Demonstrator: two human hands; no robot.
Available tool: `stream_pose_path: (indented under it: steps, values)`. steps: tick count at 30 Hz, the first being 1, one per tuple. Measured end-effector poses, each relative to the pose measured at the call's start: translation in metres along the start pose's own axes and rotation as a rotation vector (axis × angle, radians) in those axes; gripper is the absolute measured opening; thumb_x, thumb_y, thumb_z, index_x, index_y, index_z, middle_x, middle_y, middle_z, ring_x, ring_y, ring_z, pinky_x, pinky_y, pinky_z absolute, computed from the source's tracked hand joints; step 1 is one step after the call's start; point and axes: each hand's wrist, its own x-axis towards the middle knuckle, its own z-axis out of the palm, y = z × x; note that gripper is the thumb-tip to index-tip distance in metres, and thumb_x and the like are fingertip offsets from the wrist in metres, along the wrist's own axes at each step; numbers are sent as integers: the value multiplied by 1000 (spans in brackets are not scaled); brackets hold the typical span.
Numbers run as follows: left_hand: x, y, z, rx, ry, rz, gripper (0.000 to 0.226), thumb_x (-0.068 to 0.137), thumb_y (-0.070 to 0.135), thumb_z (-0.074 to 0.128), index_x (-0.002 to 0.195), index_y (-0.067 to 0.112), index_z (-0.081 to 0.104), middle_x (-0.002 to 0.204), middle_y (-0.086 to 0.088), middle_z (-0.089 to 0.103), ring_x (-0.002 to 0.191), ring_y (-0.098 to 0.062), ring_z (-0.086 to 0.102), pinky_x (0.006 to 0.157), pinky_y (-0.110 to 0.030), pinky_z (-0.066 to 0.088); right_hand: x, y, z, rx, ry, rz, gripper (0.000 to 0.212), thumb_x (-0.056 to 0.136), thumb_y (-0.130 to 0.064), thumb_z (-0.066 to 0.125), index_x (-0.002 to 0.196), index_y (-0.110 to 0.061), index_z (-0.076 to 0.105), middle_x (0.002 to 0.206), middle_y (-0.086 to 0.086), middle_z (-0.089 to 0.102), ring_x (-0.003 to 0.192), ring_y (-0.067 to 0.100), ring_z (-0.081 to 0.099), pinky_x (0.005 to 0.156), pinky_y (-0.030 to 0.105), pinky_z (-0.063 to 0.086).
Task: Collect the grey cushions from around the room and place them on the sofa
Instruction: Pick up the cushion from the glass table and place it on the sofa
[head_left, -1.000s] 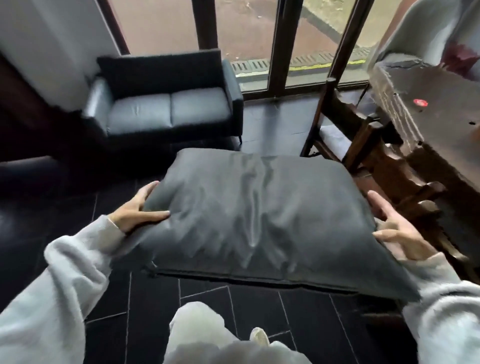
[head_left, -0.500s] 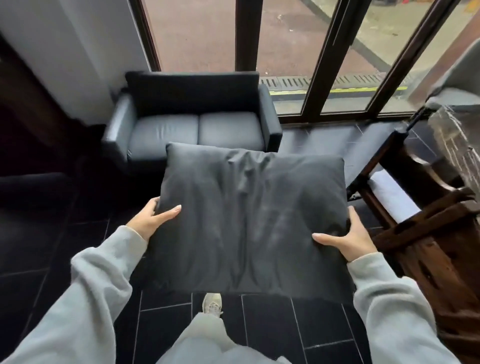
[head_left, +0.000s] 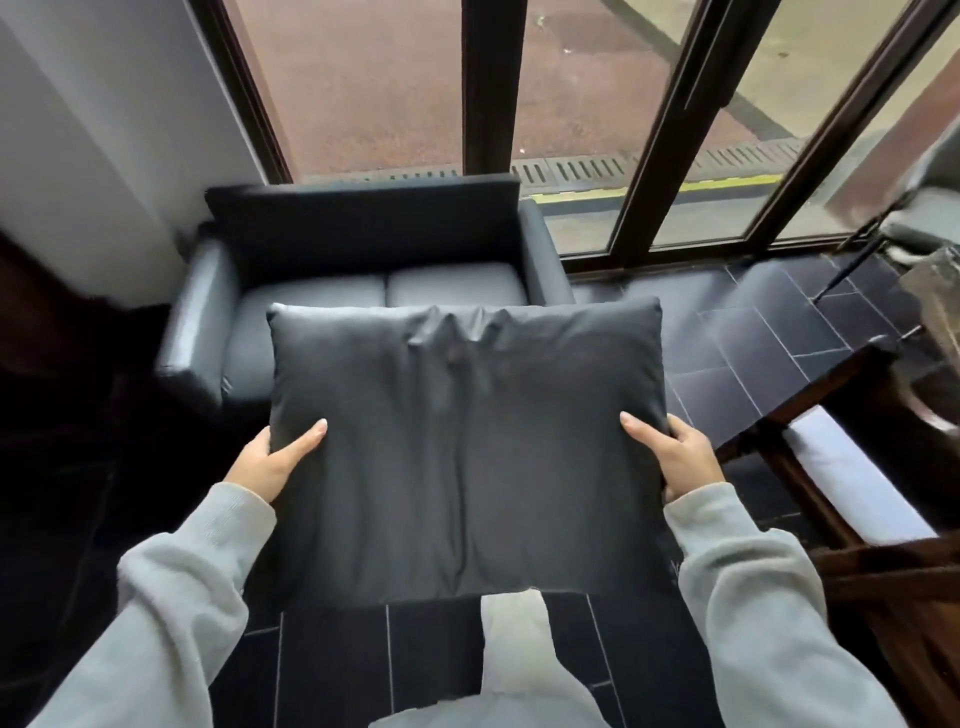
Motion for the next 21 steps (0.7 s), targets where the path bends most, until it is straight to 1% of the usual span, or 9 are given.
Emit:
stream_pose_path:
  steps: [2,6,9,12,14,15,18,20,21]
  values:
    - [43,15,9,-35,16,-8,96,48,80,86,122,21,72,117,5,77,113,-19,71,109,-47,48,52,-15,17,0,-31,-7,44,63,-46,92,97,-22,82,102,7,82,98,28,78,98,54,59]
    - [121,54,30,-163,75,-102,114,45,84,83,135,17,65,126,0,73,118,-23,68,111,-48,46,156,-51,50,-6,-103,-19,48,61,-45,90,100,-20,80,103,7,82,100,30,78,99,54,58]
    - [161,95,44,-251,121,-126,116,46,85,83,138,18,62,130,-2,71,119,-25,68,110,-49,47,219,-86,72,-9,-129,-24,52,61,-48,91,102,-18,79,102,7,82,98,29,78,98,54,58]
    - [202,134,53,-298,148,-183,117,37,91,80,129,19,67,123,-2,75,110,-25,73,99,-47,54,273,-124,93,6,-149,-34,50,65,-57,87,101,-23,81,103,5,82,98,28,78,88,44,64]
    - [225,150,57,-310,179,-203,105,33,90,80,115,25,72,106,5,80,96,-19,77,77,-41,60,299,-144,109,20,-143,-38,50,66,-67,83,99,-31,82,103,1,82,98,22,78,76,30,64]
    - [235,156,59,-298,192,-190,92,36,88,79,109,32,72,102,10,80,96,-18,76,71,-39,60,312,-150,116,29,-145,-45,54,63,-72,83,100,-33,81,104,-2,82,99,18,78,74,27,62]
    - [269,175,66,-273,205,-123,39,62,76,71,95,56,67,111,23,74,114,-18,64,71,-39,52,352,-157,136,55,-170,-49,74,55,-76,87,114,-31,75,116,-4,79,108,13,74,81,25,59]
    - [300,183,69,-251,179,-118,14,86,61,64,100,59,62,125,21,67,118,-18,61,71,-38,51,379,-158,150,46,-209,-15,83,55,-75,88,126,-36,67,126,-7,75,115,10,71,90,31,55]
    - [318,185,70,-240,164,-128,11,94,54,61,103,58,60,126,21,66,116,-18,62,69,-38,53,393,-158,158,29,-224,4,84,55,-74,88,128,-39,66,128,-9,74,116,9,71,91,33,54]
